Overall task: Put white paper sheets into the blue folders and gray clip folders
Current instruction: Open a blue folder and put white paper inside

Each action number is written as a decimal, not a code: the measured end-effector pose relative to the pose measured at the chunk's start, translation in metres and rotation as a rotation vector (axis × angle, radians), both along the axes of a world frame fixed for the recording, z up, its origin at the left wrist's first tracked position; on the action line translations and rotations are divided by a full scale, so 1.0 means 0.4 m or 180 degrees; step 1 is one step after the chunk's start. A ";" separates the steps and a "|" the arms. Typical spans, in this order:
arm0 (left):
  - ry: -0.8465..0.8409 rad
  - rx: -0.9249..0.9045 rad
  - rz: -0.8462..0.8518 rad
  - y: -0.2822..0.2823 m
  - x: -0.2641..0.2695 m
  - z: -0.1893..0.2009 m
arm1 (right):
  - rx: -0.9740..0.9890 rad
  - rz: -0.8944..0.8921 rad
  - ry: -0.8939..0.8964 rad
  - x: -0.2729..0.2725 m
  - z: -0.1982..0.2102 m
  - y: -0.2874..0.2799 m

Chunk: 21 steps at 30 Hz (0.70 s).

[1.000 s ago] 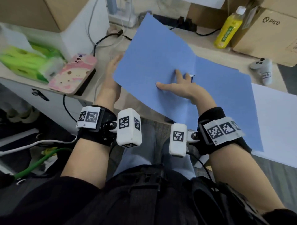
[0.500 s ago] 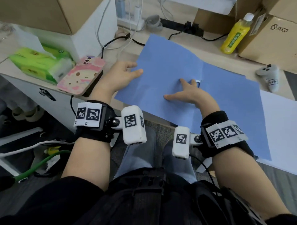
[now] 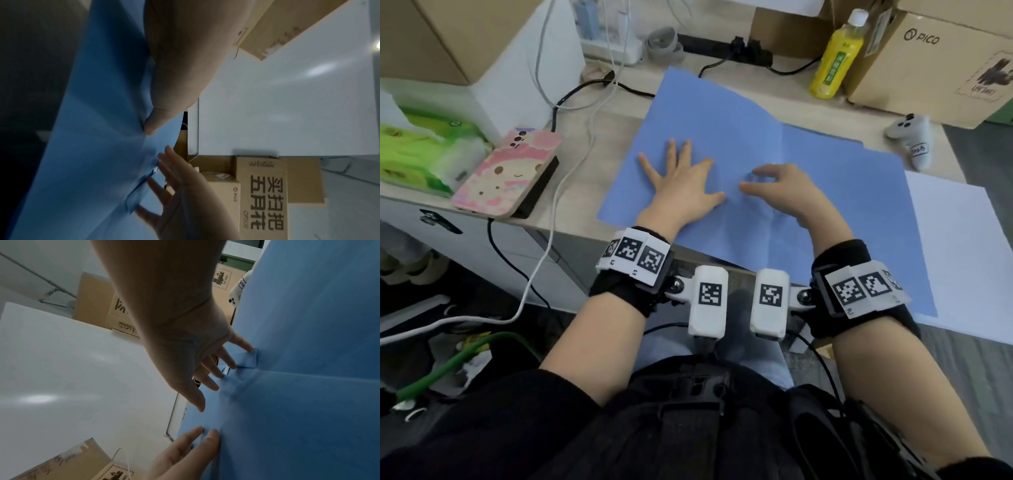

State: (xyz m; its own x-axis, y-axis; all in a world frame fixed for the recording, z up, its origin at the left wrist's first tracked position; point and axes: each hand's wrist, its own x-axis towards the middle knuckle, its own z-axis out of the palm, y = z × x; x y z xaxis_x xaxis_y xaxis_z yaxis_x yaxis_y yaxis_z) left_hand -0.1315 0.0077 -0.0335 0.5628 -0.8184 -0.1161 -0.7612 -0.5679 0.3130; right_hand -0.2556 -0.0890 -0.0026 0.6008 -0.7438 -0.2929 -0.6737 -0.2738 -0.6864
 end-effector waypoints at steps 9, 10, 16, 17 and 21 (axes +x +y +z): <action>-0.0064 -0.0035 -0.0508 -0.082 -0.078 -0.024 | -0.0258 -0.0604 -0.0841 -0.055 -0.044 -0.059; -0.0092 -0.0010 -0.0539 -0.087 -0.084 -0.028 | -0.0196 -0.0748 -0.0934 -0.060 -0.054 -0.066; -0.0095 0.0152 -0.0483 -0.101 -0.107 -0.044 | 0.0411 -0.1451 -0.1483 -0.074 -0.115 -0.102; -0.0107 0.0159 -0.0468 -0.103 -0.109 -0.044 | 0.0507 -0.1483 -0.1562 -0.074 -0.122 -0.107; -0.0126 0.0166 -0.0416 -0.107 -0.112 -0.049 | 0.0555 -0.1226 -0.1684 -0.073 -0.135 -0.110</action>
State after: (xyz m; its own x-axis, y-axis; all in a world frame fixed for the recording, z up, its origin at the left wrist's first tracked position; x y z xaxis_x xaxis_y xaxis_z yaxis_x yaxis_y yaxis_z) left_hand -0.1762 -0.0350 -0.0532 0.4569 -0.8784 -0.1402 -0.8409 -0.4779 0.2539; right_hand -0.2849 -0.1331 -0.0568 0.3979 -0.9020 -0.1675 -0.2622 0.0632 -0.9629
